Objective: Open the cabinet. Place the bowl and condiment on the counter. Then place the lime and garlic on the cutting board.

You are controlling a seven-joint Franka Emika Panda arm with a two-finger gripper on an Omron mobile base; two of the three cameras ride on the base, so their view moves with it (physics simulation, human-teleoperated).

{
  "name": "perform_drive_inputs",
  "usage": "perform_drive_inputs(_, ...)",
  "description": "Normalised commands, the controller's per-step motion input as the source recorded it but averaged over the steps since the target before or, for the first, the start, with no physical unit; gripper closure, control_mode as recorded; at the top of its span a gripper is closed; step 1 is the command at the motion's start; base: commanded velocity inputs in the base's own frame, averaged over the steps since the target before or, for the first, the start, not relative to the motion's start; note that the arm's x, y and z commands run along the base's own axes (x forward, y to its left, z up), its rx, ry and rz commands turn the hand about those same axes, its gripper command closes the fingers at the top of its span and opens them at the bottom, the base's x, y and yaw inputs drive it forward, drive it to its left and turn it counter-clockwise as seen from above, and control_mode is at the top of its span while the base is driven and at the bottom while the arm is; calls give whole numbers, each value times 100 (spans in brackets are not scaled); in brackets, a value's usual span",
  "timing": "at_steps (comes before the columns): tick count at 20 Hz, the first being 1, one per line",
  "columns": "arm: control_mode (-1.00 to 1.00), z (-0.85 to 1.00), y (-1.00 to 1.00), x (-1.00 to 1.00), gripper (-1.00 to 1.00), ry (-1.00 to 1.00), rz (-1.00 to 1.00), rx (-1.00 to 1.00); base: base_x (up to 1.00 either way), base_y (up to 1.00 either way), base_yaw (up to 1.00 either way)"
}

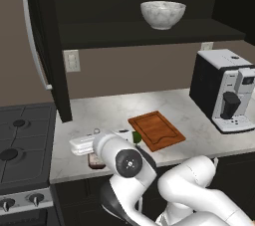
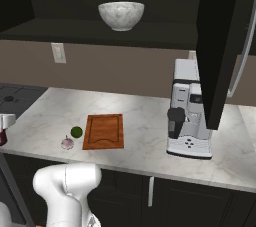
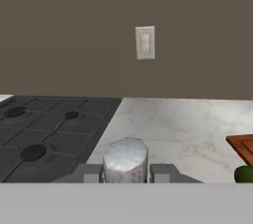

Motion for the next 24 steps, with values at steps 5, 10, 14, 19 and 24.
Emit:
perform_drive_inputs(5,-100,-7,0,17,100,-6,0,0,0,0,0)
perform_drive_inputs(10,-100,-7,0,24,100,-1,0,0,0,0,0)
perform_drive_inputs(14,-100,-12,0,19,100,0,0,0,0,0,0)
perform_drive_inputs(19,-100,-14,4,14,100,0,0,0,0,0,0)
perform_drive_inputs(24,-100,-9,12,7,100,0,0,0,0,0,0)
